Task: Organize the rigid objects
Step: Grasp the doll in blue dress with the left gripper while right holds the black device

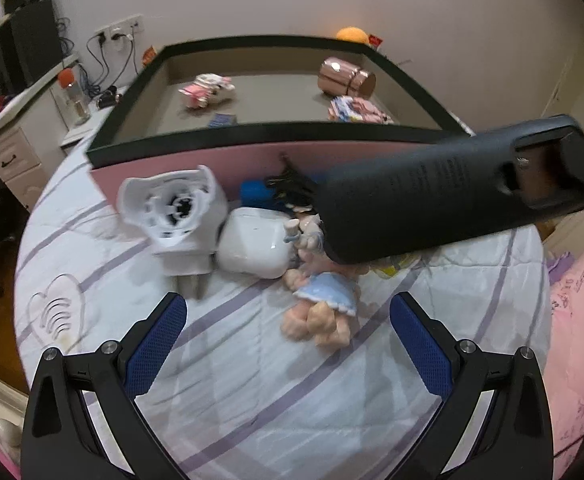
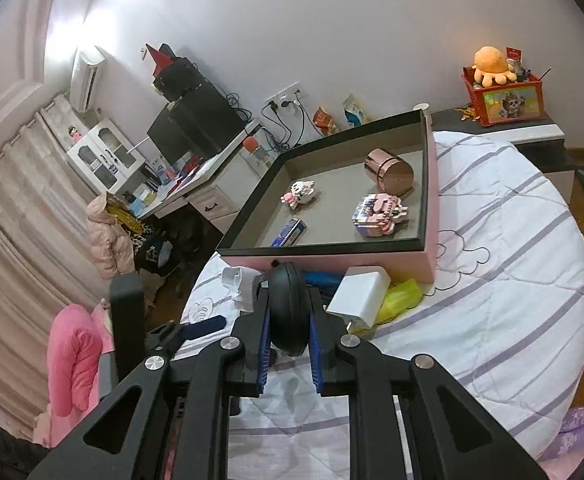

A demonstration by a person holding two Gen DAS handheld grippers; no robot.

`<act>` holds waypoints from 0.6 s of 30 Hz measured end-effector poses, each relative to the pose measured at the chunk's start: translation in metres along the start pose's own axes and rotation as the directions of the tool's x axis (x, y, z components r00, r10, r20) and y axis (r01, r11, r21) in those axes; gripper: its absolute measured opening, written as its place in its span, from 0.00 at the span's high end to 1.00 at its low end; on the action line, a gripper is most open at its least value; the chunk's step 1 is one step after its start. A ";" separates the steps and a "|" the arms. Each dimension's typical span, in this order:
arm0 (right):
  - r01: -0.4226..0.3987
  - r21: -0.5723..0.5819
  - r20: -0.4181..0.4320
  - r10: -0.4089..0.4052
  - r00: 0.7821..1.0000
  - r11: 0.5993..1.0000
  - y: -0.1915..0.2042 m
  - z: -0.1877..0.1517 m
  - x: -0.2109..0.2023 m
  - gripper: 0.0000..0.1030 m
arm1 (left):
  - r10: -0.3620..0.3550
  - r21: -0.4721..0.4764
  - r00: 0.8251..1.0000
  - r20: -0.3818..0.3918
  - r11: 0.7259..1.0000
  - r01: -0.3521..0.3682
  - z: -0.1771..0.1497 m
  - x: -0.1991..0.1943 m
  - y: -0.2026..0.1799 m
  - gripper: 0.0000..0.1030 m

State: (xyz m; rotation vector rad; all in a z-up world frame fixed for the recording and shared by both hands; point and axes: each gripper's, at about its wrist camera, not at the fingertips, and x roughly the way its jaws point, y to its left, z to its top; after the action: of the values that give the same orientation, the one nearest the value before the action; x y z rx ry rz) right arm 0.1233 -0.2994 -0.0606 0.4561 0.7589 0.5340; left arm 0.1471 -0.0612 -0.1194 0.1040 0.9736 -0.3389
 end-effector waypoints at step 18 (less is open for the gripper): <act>-0.016 0.016 0.022 0.016 1.000 1.000 -0.004 -0.003 -0.008 0.86 | -0.146 -0.047 0.989 0.035 0.988 0.148 -0.007 0.000 0.005 0.55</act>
State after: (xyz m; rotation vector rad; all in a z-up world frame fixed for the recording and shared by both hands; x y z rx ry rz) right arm 0.1171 -0.3070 -0.0611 0.4832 0.7393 0.5374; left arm 0.1429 -0.0551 -0.1241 -0.0187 0.9605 -0.4501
